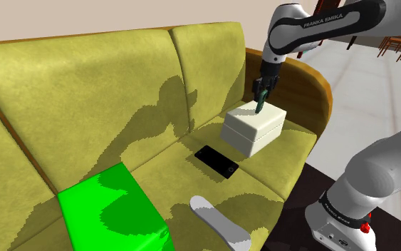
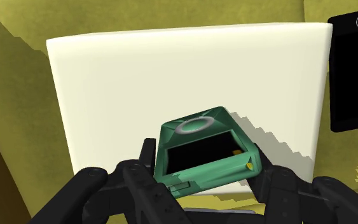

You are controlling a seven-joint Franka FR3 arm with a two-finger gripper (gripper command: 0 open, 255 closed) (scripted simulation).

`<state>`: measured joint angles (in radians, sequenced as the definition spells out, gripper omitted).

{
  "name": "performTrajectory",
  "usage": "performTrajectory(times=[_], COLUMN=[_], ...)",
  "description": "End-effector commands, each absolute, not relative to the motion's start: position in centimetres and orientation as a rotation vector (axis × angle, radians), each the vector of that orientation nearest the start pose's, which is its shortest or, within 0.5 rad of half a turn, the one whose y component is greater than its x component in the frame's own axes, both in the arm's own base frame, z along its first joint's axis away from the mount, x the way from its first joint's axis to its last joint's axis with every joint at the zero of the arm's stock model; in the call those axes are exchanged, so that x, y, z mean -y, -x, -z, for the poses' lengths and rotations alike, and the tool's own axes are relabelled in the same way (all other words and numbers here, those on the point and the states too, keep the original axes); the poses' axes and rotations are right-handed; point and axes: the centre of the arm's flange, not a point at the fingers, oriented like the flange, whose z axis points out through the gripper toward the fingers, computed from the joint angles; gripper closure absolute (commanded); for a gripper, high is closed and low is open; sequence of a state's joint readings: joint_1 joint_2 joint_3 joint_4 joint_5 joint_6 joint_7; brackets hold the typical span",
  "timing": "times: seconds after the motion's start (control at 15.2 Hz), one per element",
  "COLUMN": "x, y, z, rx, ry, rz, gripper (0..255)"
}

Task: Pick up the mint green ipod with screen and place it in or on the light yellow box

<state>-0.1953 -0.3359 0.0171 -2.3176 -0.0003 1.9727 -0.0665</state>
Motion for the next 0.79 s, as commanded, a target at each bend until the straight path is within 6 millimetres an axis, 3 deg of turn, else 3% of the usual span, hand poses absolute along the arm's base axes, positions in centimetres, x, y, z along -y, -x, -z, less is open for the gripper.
performTrajectory(times=[0.0,0.26,0.33,0.66,0.73], x=[7.9,7.9,7.9,7.9,7.9], y=[-43.9,-43.9,-43.9,-43.9,-43.9], z=[-47.2,-47.2,-47.2,-47.2,-48.5], rx=[-0.177,-0.177,-0.177,-0.177,-0.177], ry=[3.141,3.141,3.141,3.141,3.141], rz=[-0.015,-0.015,-0.015,-0.015,-0.015], gripper=[255,255,0,0,0])
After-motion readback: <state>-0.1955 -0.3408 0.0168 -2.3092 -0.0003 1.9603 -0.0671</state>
